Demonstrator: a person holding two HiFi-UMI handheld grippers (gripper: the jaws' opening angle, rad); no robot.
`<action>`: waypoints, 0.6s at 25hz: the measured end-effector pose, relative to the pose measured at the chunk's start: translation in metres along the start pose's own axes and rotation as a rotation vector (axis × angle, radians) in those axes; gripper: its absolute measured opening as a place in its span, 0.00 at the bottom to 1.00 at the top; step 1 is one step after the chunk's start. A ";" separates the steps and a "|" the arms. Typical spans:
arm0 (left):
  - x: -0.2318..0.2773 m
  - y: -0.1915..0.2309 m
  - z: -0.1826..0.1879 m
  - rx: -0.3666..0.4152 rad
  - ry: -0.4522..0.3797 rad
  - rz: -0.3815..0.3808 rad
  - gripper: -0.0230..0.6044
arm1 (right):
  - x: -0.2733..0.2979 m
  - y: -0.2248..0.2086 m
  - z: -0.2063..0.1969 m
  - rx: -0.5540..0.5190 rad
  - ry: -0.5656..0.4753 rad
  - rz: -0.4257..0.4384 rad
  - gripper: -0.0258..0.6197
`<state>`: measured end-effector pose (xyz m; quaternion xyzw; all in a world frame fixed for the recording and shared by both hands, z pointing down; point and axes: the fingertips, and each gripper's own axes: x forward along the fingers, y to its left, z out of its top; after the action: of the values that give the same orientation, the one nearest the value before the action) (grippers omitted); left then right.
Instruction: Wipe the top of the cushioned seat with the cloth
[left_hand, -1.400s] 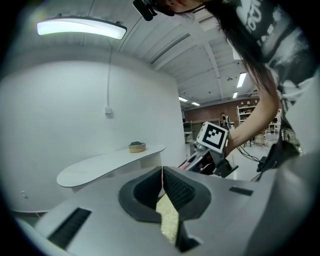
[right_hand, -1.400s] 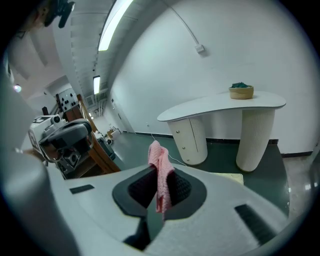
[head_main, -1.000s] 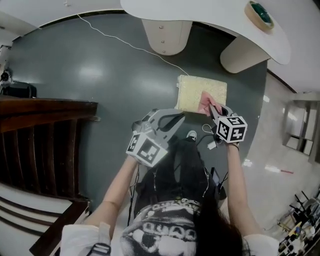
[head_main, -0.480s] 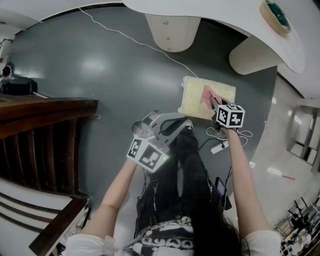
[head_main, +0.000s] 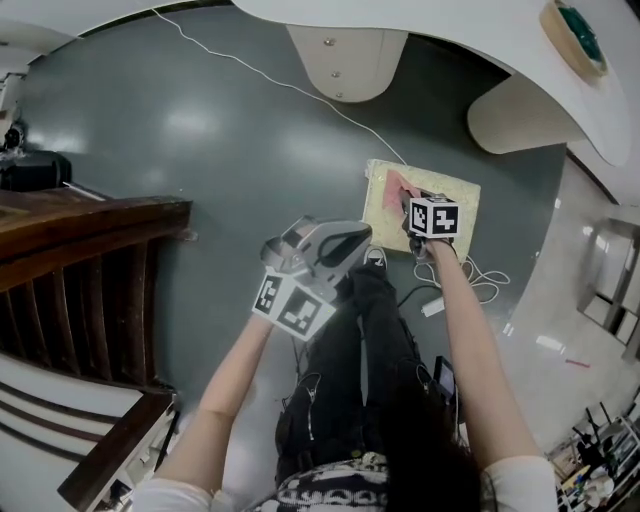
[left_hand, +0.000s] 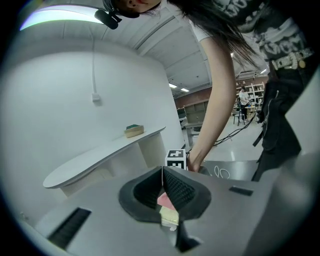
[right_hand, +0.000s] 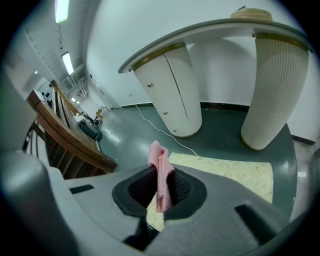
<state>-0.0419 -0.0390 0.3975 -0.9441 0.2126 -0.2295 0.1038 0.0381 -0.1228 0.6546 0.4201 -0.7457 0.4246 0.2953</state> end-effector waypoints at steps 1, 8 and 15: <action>0.004 0.002 -0.004 -0.007 0.003 0.000 0.05 | 0.008 -0.003 0.001 0.006 0.007 0.003 0.06; 0.028 0.003 -0.029 -0.024 0.002 -0.015 0.05 | 0.052 -0.013 -0.004 0.013 0.057 0.012 0.06; 0.056 0.006 -0.038 -0.014 -0.009 -0.036 0.05 | 0.085 -0.039 -0.024 0.009 0.111 -0.023 0.06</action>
<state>-0.0173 -0.0734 0.4504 -0.9495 0.1967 -0.2258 0.0941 0.0343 -0.1448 0.7486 0.4060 -0.7212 0.4473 0.3392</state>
